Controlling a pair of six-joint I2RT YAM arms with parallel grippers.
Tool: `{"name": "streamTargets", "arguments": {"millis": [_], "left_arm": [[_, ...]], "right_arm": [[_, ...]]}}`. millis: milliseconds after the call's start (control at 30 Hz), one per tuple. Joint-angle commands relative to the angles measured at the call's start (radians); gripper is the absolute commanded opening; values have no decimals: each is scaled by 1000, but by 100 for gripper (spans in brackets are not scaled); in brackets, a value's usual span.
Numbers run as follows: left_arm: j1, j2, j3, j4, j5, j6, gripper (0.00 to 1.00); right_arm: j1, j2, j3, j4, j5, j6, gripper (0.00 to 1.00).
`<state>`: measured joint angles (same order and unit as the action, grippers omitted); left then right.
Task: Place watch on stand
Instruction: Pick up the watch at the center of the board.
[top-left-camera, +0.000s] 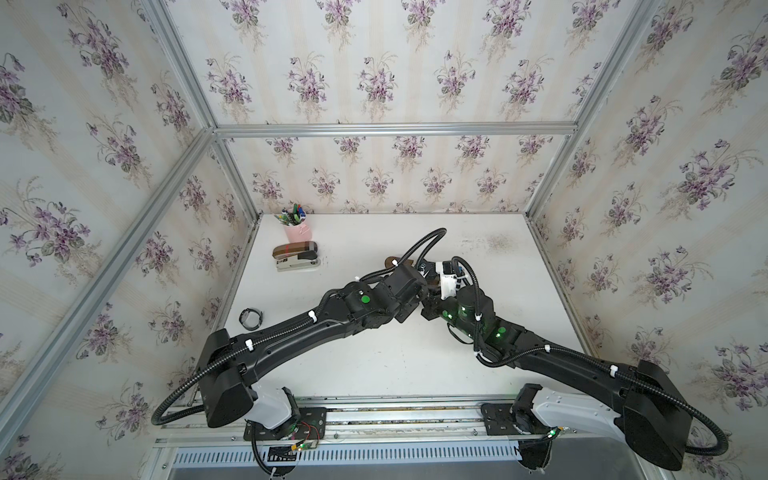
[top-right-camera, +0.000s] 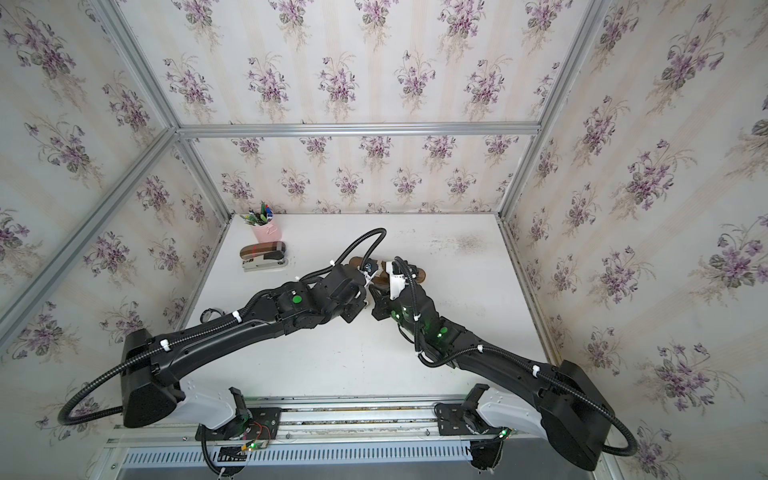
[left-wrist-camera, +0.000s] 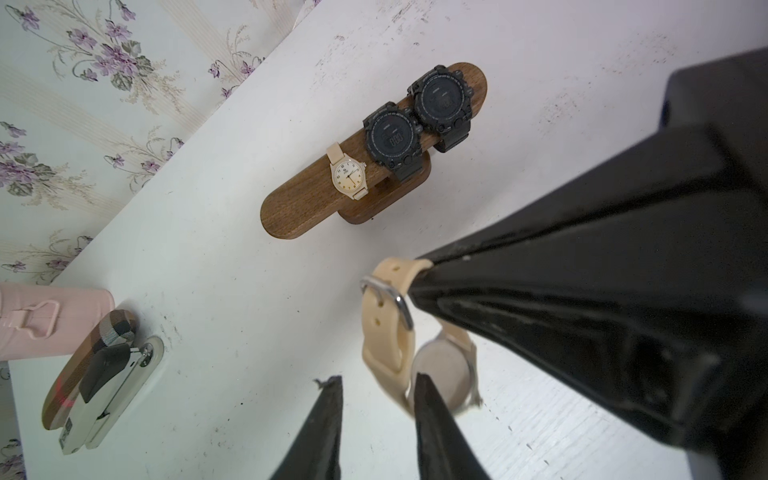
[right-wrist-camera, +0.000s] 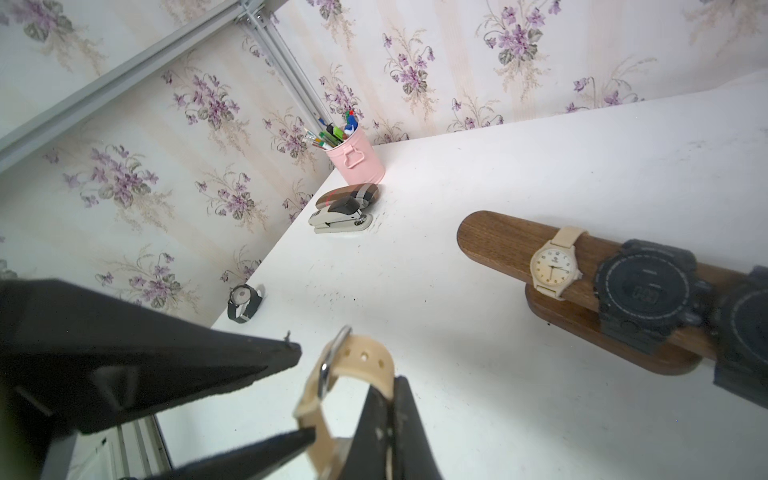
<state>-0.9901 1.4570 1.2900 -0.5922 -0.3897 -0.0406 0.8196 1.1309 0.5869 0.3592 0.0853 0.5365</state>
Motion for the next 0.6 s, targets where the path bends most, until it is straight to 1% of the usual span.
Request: {"name": "streamTargets", "arguments": {"millis": [0, 33, 67, 233, 333, 467, 567], "left_arm": [[18, -72, -66, 124, 60, -58, 49], [22, -97, -100, 166, 78, -70, 54], [24, -127, -141, 219, 87, -86, 60], [30, -252, -389, 554, 132, -176, 76], [34, -286, -543, 791, 147, -221, 81], [34, -283, -720, 1146, 186, -237, 82], [33, -259, -768, 1270, 188, -239, 82]], "right_arm": [[-24, -18, 3, -18, -1, 173, 0], [-32, -24, 2, -24, -3, 207, 0], [-37, -30, 5, -32, -2, 240, 0], [-44, -35, 58, -178, 71, 413, 0], [-46, -42, 76, -219, 85, 506, 0], [-46, -52, 77, -208, 74, 599, 0], [-46, -65, 67, -179, 64, 648, 0]]}}
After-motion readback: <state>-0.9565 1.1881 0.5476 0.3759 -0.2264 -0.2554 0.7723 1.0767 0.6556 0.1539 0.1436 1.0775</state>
